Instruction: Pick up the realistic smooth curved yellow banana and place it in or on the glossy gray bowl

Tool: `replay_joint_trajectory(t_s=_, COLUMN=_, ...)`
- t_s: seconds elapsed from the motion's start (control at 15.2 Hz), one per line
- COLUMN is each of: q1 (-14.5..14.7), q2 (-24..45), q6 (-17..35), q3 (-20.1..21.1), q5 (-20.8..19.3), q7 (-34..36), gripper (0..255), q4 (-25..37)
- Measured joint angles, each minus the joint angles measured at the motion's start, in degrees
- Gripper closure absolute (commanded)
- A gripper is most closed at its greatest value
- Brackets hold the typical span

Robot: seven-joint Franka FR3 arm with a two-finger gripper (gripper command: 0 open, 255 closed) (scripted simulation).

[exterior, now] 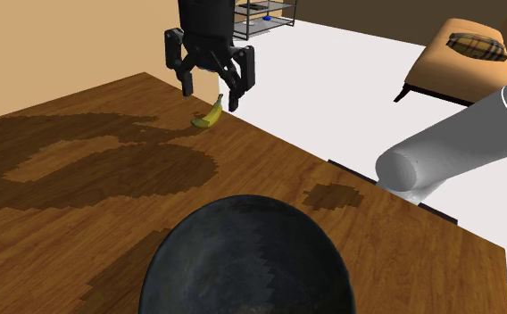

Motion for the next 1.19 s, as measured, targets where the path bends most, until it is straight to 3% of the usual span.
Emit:
replay_joint_trajectory(t_s=0.73, q1=0.38, q2=-0.94, q6=4.14, q3=0.74, q5=0.93, q7=-0.16, gripper=0, q4=-4.74)
replay_joint_trajectory(t_s=0.79, q1=0.38, q2=-0.94, q6=4.15, q3=0.74, q5=0.93, q7=-0.17, gripper=255, q4=-4.75)
replay_joint_trajectory(t_s=1.19, q1=0.38, q2=-0.94, q6=4.16, q3=0.74, q5=0.93, q7=-0.17, gripper=255, q4=-4.76)
